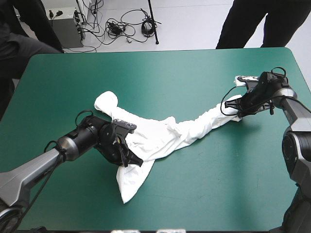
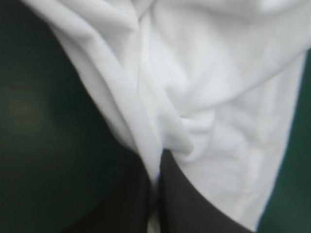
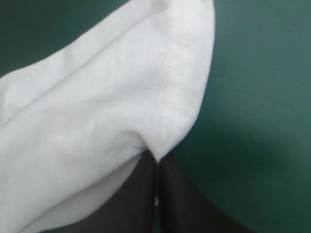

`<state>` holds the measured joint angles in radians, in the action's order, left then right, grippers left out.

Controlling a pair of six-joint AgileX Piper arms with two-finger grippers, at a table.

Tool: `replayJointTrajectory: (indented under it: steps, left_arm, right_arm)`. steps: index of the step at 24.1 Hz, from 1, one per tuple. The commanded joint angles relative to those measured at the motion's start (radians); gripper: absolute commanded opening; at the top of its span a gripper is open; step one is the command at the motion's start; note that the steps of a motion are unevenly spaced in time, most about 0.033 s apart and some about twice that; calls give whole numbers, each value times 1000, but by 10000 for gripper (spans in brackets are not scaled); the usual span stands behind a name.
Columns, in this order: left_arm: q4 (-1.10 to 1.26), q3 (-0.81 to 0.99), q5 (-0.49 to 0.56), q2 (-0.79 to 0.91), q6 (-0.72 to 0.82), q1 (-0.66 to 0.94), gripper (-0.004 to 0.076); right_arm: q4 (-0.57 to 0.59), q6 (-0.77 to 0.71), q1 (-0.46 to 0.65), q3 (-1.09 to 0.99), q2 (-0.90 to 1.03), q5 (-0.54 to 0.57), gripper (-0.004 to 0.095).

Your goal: Fold the cloth

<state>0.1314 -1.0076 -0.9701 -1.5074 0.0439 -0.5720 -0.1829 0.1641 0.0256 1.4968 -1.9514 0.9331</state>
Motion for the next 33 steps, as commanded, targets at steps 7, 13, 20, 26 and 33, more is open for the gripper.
replayJointTrajectory:
  steps: [7,13,20,26,33]
  left_arm:
    - [-174,-483,-161,281,64,-5,-9]
    - [-232,-817,-232,306,39,-5,-9]
    - [-252,-1170,-305,306,-16,-5,-9]
    - [-199,-1277,-318,328,-44,-5,-9]
    - [-131,-1221,-320,405,-44,-5,-9]
  right_arm:
    - [53,-35,17,277,256,62,-17]
    - [28,-31,17,452,470,63,-17]
    - [-51,-10,13,572,706,30,-17]
    - [-47,-8,-50,572,805,51,-17]
    - [80,-37,-170,570,927,144,-17]
